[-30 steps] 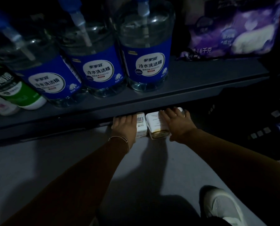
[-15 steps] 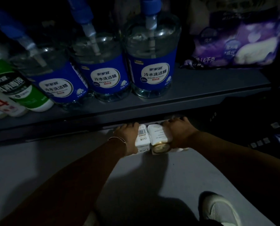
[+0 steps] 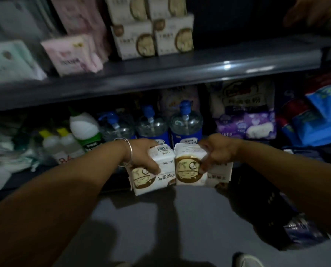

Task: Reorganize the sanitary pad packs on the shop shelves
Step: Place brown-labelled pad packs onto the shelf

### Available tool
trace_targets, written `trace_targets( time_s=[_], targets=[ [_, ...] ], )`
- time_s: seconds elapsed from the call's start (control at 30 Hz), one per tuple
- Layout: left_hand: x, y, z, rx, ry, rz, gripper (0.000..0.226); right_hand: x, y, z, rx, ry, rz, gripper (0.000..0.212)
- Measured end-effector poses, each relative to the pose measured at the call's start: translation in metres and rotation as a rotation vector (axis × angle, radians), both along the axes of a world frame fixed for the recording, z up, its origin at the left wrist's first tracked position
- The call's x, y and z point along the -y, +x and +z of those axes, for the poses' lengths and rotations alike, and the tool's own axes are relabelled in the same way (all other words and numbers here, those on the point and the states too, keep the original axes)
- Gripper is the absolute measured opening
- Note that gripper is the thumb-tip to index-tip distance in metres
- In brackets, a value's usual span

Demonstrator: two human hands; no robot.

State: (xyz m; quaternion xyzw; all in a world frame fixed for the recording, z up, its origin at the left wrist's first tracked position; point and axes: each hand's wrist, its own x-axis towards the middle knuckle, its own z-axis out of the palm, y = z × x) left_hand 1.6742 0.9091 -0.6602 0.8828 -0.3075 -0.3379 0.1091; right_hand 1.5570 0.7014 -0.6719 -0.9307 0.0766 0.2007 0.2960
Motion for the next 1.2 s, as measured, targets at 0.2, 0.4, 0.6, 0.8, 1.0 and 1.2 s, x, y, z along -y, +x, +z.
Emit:
trace_targets(
  time_s=[0.2,0.4,0.6,0.8,1.0,1.2],
  targets=[
    [-0.022,-0.001,0.095,0.189,-0.088,0.007,0.052,-0.016,-0.006,0.102,0.146,-0.034,-0.036,0.033],
    [-0.03,0.004,0.178,0.323,-0.287,0.102,0.089,-0.02,-0.005,0.175,0.309,-0.158,-0.108,0.035],
    [-0.021,0.013,0.234,0.468,-0.468,0.123,0.075,-0.019,0.007,0.216,0.404,-0.203,-0.162,0.031],
    [-0.019,0.038,0.25,0.604,-0.592,0.265,0.076,-0.023,0.041,0.251,0.457,-0.275,-0.159,0.036],
    [-0.016,0.072,0.247,0.557,-0.711,0.407,0.08,-0.016,0.081,0.27,0.501,-0.361,-0.117,0.045],
    [0.008,0.111,0.225,0.324,-0.744,0.543,0.059,0.022,0.119,0.261,0.49,-0.338,-0.133,0.05]
  ],
)
